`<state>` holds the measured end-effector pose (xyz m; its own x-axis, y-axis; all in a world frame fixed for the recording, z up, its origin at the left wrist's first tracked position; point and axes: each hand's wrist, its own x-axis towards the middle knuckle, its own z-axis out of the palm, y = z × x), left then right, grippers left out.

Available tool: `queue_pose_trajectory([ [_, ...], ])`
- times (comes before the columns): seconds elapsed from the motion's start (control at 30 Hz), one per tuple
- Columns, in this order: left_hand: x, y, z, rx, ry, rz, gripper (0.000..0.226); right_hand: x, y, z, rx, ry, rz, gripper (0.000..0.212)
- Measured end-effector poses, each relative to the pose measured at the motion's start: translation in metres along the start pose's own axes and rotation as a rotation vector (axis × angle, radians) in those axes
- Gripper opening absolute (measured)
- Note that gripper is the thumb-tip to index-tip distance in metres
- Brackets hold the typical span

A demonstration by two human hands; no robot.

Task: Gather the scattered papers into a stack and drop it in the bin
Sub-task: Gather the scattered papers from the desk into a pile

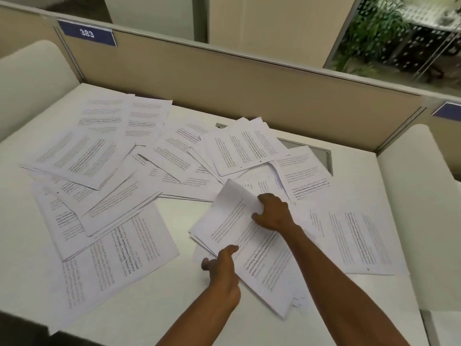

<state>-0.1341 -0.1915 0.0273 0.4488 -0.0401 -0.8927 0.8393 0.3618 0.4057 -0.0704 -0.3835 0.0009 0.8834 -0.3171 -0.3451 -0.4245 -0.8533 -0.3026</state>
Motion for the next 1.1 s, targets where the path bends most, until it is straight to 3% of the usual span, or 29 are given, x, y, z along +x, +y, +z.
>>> queue_pose_trajectory([
  [0.1,-0.002,-0.005,-0.004,0.009,0.028,0.016,0.098,-0.014,-0.005,0.003,-0.021,0.101,-0.071,0.06],
  [0.2,-0.002,-0.011,-0.006,0.072,0.05,0.035,0.085,-0.042,-0.018,0.013,-0.067,0.362,-0.159,0.041],
  [0.33,-0.004,-0.013,-0.009,0.119,0.076,0.045,0.075,-0.079,-0.036,0.045,-0.045,0.651,-0.286,0.036],
  [0.57,-0.01,-0.013,-0.008,0.148,0.07,0.058,0.031,-0.099,-0.035,0.078,-0.041,0.815,-0.303,0.014],
  [0.63,-0.01,-0.012,-0.008,0.157,0.059,0.059,0.027,-0.096,-0.034,0.077,-0.035,0.861,-0.311,0.017],
  [0.7,-0.01,-0.012,-0.008,0.157,0.065,0.061,0.028,-0.095,-0.032,0.075,-0.015,0.843,-0.311,0.017],
  [0.8,-0.012,-0.014,-0.01,0.143,0.062,0.07,0.034,-0.093,-0.031,0.076,0.024,0.687,-0.322,0.014],
  [0.93,-0.016,-0.016,-0.011,0.141,0.057,0.048,0.058,-0.083,-0.024,0.067,0.129,0.321,-0.214,0.047],
  [1.1,-0.019,-0.019,-0.01,0.153,0.031,0.074,0.067,-0.041,-0.01,0.035,0.065,0.149,-0.12,0.036],
])
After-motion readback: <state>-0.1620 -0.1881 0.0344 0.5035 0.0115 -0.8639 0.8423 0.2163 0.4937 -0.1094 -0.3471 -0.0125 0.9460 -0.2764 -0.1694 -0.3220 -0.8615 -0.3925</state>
